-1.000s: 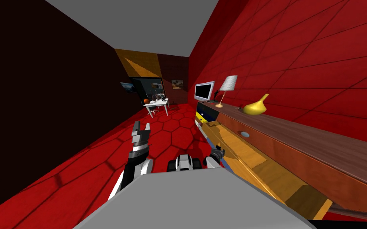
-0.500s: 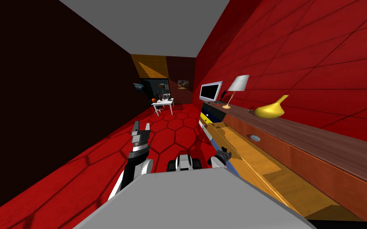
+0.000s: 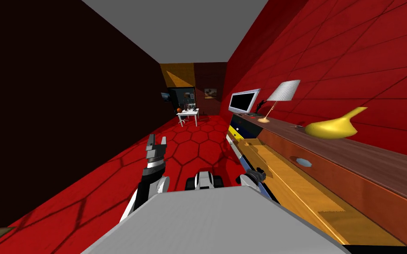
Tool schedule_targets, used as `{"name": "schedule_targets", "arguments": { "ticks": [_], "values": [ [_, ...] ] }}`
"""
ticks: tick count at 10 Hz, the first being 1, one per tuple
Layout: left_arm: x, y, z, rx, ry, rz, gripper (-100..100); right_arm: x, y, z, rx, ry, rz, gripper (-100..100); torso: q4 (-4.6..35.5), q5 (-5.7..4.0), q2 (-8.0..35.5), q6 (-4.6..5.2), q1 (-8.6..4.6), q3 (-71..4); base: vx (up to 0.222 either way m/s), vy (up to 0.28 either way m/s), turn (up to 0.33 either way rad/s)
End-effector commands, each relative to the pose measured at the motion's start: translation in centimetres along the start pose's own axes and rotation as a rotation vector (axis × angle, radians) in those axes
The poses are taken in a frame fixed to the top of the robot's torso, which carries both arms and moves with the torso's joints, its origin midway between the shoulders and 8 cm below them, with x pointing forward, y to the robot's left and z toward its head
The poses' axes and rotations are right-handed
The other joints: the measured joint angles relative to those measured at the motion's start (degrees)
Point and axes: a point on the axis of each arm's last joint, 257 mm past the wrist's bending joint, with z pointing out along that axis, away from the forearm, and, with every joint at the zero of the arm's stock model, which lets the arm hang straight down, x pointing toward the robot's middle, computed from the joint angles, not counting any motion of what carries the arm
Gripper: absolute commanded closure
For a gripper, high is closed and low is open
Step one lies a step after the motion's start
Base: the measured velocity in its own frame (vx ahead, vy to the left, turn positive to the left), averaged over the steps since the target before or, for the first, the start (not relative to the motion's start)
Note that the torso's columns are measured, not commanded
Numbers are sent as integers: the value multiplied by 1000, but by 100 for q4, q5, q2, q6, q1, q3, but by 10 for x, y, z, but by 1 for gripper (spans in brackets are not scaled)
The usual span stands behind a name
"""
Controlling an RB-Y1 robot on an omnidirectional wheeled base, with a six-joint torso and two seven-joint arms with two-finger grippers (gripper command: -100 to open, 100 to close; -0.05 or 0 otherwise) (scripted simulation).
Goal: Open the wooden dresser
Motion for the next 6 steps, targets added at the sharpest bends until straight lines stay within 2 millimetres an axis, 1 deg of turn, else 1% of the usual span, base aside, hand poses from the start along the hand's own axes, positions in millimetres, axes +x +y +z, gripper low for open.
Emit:
{"name": "schedule_targets", "arguments": {
  "ticks": [1,2,3,4,5,6],
  "values": [
    [0,0,0,0,0,0,0,22,-24,22,27,46,16,-100,4,4,4,-3,1,1,-60,67,309],
    [0,0,0,0,0,0,0,23,-33,27,47,57,31,-100,6,6,8,-10,12,4,-45,64,228],
    [0,0,0,0,0,0,0,24,-38,29,58,63,39,-100,5,9,5,-1,10,2,-18,28,-5],
    [0,0,0,0,0,0,0,39,-51,39,68,89,43,-100,2,5,-3,1,-3,-3,-39,56,318],
    [0,0,0,0,0,0,0,42,-61,43,89,100,59,-100,4,6,3,-8,9,0,-34,53,197],
    [0,0,0,0,0,0,0,56,-70,50,90,122,59,-100,4,8,3,-1,8,0,-41,78,320]
  ]
}}
